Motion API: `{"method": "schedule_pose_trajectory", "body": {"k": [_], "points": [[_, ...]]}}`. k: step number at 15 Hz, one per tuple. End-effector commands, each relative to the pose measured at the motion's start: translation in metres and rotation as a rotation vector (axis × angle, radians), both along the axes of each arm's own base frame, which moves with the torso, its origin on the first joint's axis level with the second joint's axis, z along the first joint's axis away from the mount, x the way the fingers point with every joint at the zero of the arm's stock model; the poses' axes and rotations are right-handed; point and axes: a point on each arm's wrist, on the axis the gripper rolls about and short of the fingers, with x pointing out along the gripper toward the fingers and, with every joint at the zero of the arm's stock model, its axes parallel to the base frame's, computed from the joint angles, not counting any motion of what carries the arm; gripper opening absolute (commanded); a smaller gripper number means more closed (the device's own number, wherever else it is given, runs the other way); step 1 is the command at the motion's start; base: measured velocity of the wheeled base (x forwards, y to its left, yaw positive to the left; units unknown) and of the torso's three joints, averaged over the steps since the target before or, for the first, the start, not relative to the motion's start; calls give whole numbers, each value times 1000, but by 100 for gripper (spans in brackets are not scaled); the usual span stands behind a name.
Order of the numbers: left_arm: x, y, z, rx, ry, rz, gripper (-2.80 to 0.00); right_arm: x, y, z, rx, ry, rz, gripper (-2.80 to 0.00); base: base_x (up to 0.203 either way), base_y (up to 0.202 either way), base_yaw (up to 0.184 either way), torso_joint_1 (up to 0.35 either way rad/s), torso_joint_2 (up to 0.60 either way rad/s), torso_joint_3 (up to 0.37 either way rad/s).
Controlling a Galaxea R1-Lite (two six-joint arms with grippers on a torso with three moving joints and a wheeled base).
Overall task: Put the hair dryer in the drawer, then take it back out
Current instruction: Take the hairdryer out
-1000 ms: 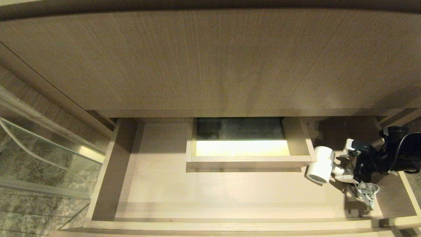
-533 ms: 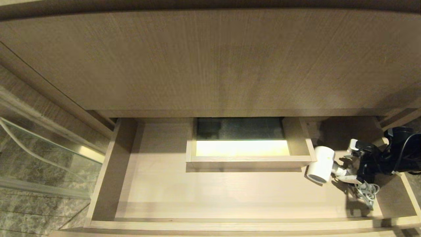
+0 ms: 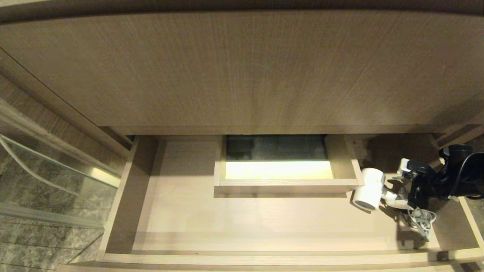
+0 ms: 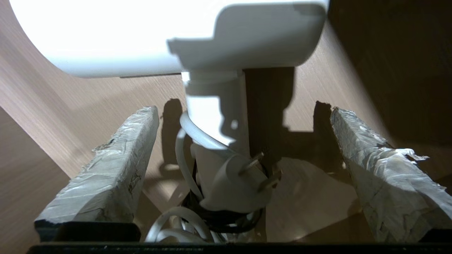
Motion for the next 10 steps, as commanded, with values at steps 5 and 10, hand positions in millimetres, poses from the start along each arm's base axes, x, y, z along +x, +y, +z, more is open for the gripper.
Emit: {"method": "schedule_pose_trajectory", "body": {"k": [5,10], "points": [[0,0,0,0,0,0,-280,7,-1,-14,6,15,13,0,0,0,0,0,0,0],[0,0,0,0,0,0,-280,15,-6,-24,7,21,6,0,0,0,0,0,0,0]]}}
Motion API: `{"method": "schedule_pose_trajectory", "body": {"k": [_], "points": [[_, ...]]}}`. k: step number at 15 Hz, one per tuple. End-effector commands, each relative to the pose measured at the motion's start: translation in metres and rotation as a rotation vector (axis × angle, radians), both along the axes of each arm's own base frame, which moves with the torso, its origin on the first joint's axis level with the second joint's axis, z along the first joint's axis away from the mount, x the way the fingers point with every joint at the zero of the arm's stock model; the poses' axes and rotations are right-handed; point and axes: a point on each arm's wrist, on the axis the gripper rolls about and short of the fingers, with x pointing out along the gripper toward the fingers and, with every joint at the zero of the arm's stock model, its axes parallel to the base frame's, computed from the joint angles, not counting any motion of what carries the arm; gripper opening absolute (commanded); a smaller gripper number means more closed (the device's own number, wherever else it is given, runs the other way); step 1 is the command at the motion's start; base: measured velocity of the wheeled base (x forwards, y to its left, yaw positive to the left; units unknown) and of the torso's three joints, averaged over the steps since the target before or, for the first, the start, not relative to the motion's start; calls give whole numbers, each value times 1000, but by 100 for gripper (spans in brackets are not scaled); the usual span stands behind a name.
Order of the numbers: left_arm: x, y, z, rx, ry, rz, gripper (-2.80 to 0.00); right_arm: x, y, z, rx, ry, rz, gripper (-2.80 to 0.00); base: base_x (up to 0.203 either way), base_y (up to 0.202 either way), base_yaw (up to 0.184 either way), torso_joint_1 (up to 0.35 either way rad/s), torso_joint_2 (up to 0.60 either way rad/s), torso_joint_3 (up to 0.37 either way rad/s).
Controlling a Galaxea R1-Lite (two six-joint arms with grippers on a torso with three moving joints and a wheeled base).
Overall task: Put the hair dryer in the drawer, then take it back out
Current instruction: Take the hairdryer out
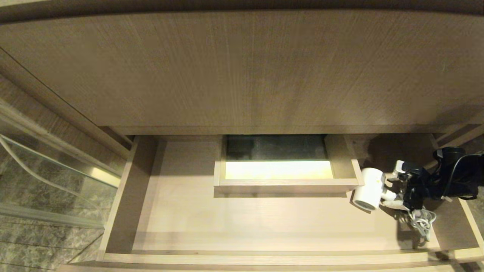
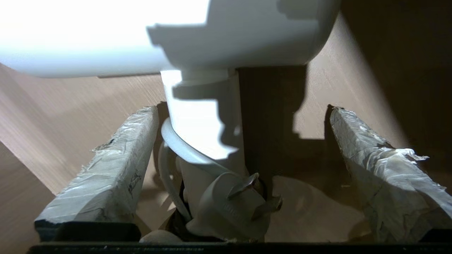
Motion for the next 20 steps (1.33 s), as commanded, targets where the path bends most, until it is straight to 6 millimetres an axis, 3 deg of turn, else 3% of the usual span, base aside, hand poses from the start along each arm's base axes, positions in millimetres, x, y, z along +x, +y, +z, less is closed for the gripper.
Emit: {"method": "schedule_pose_trajectory", "body": {"k": [1,12,13,20], "points": [[0,0,0,0,0,0,-280,1,-1,-7,4,9,4,0,0,0,0,0,0,0],[0,0,0,0,-2,0,-280,20,-10,-20,17,-5,-22,0,0,0,0,0,0,0],[0,0,0,0,-1,0,-280,20,-10,-20,22,-4,-31,-280,0,0,0,0,0,0],[0,0,0,0,0,0,-280,19,-15,11,-6,-74,-49,-280,0,0,0,0,0,0]]}}
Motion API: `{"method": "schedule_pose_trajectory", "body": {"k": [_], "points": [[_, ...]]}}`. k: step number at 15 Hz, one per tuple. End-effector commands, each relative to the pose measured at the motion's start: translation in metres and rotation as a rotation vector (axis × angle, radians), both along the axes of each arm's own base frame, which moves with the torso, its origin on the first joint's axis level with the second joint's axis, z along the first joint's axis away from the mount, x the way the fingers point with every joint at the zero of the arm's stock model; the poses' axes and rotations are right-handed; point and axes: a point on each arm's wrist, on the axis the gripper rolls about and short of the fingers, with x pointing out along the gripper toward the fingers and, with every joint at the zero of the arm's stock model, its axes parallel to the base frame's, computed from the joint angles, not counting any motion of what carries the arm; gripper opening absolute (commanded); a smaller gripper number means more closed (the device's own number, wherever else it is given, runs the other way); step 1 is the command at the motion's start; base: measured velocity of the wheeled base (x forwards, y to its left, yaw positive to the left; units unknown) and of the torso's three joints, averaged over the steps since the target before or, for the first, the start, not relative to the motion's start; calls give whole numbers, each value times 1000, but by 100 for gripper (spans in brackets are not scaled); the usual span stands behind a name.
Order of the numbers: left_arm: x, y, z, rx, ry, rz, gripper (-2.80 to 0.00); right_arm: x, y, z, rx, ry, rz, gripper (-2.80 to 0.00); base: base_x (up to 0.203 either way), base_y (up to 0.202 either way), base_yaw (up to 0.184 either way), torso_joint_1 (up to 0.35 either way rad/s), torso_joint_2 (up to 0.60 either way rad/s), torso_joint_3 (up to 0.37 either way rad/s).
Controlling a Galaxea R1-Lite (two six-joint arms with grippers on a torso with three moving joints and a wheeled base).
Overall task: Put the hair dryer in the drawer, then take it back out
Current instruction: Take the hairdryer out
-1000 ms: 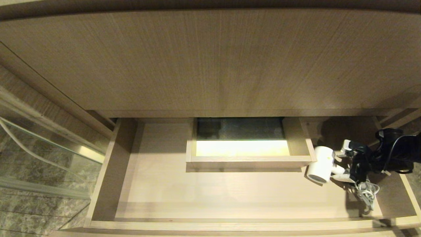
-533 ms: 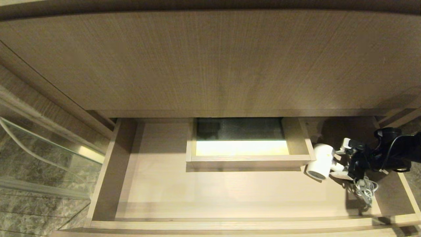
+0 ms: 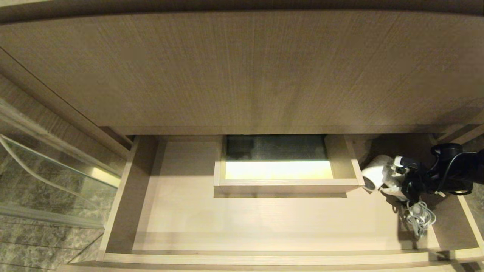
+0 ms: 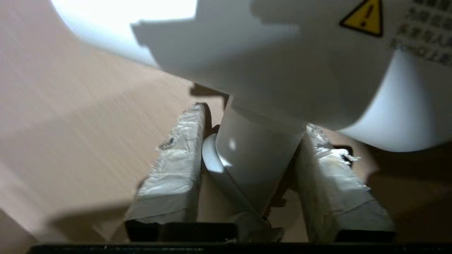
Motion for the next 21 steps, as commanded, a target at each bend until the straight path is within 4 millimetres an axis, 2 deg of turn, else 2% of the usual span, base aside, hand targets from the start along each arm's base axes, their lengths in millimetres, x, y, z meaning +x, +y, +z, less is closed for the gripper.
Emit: {"method": "schedule_pose_trajectory", "body": {"k": [1,3,4,8,12,21], "points": [[0,0,0,0,-2,0,-280,-3,-4,21,-20,-43,-5,-280,0,0,0,0,0,0],[0,0,0,0,0,0,-280,-11,-5,36,-30,-58,-15,-280,0,0,0,0,0,0],[0,0,0,0,-1,0,-280,-13,-6,37,-29,-55,-20,-280,0,0,0,0,0,0],[0,0,0,0,-1,0,-280,-43,-8,81,-44,-74,-63,-280,0,0,0,0,0,0],[0,0,0,0,0,0,-280,-72,-4,94,-37,-59,-92,-280,0,0,0,0,0,0],[0,0,0,0,-2,0,-280,-115,21,120,-41,-84,-90,-280,0,0,0,0,0,0]]}}
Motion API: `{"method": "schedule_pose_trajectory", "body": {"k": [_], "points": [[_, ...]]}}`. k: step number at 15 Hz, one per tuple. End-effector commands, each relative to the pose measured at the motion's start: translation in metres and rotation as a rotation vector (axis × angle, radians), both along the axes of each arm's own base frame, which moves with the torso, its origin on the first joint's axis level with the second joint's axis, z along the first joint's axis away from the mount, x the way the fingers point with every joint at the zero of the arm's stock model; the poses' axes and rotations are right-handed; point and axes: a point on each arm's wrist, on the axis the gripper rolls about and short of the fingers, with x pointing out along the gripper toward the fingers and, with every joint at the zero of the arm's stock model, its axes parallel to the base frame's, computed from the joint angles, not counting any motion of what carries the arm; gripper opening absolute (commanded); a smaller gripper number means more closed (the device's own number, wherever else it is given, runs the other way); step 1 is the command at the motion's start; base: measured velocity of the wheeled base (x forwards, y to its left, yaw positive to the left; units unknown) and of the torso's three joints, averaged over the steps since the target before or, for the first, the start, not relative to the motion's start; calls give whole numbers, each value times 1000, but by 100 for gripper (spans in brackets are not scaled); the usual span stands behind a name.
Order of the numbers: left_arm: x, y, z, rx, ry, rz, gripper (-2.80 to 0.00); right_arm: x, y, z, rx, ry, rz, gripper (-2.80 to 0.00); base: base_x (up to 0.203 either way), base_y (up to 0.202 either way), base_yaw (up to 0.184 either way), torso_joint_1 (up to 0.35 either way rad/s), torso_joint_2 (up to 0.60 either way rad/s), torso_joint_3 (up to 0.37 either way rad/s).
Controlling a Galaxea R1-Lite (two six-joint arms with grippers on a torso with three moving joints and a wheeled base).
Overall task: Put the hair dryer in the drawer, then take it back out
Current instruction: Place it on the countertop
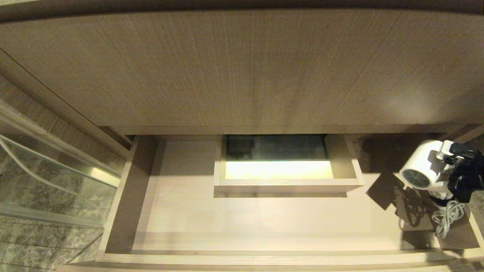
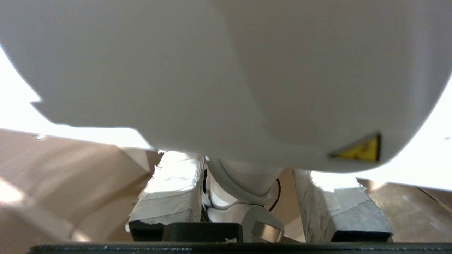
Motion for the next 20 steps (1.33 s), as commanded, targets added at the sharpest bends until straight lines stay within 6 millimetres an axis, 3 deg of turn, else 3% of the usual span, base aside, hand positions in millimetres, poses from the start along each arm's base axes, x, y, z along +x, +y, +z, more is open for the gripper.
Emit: {"method": "schedule_pose_trajectory", "body": {"k": [1,11,13,16,20], "points": [[0,0,0,0,0,0,-280,-17,10,15,-20,-33,7,-280,0,0,0,0,0,0],[0,0,0,0,-2,0,-280,-57,34,37,-36,-79,-14,-280,0,0,0,0,0,0],[0,0,0,0,0,0,-280,-75,44,52,-19,-120,-57,-280,0,0,0,0,0,0],[0,0,0,0,-2,0,-280,-95,56,58,17,-135,-101,-280,0,0,0,0,0,0],[0,0,0,0,0,0,-280,-102,59,65,7,-165,-108,-280,0,0,0,0,0,0]]}}
